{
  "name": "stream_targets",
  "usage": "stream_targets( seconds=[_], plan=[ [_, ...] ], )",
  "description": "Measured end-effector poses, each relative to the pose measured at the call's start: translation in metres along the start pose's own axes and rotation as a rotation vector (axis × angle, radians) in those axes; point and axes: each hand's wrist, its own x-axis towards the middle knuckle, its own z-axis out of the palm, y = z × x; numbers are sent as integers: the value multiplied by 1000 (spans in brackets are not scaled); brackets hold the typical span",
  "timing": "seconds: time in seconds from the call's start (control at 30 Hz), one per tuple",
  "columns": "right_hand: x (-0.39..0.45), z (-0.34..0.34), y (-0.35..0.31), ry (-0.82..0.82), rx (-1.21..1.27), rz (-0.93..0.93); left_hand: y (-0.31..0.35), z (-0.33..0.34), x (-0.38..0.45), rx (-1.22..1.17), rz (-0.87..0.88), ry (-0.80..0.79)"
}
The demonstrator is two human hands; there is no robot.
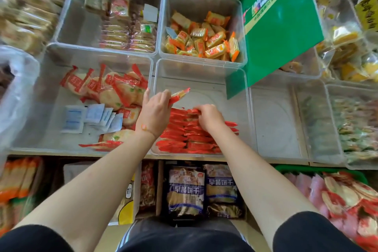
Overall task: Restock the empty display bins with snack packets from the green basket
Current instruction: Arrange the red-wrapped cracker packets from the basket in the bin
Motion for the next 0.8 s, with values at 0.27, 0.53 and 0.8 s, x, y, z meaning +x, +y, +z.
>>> stream_targets(
  seconds=[0.27, 0.53, 0.8],
  plan=[
    [0, -24, 1, -354, -116, -52, 1, 0, 0, 11, 2, -2],
    [-17, -50, -27, 216, 161, -360, 0, 1, 0, 36, 22, -19],
    [-15, -35, -44, 406, 47, -533, 1, -2, 1, 45, -20, -60]
  ],
)
